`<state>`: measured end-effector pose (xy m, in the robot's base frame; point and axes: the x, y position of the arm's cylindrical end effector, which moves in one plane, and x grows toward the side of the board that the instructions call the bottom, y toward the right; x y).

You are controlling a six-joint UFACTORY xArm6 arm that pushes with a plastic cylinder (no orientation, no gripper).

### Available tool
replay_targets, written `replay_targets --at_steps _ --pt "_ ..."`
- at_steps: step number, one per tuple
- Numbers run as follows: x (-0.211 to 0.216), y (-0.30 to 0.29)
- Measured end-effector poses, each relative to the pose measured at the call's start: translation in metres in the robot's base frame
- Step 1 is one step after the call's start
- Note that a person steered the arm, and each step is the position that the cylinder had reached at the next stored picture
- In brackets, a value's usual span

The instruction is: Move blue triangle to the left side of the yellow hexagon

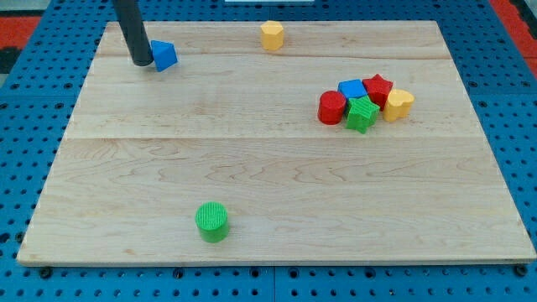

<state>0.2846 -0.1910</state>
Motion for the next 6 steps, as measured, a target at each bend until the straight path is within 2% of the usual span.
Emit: replay_targets --at_steps 1,2,3,5,6 --pt "-0.003 0.042" --pt "-0.023 0.068" --pt "-0.059 0.031" --pt "-0.046 0.056" --pt "-0.039 0.113"
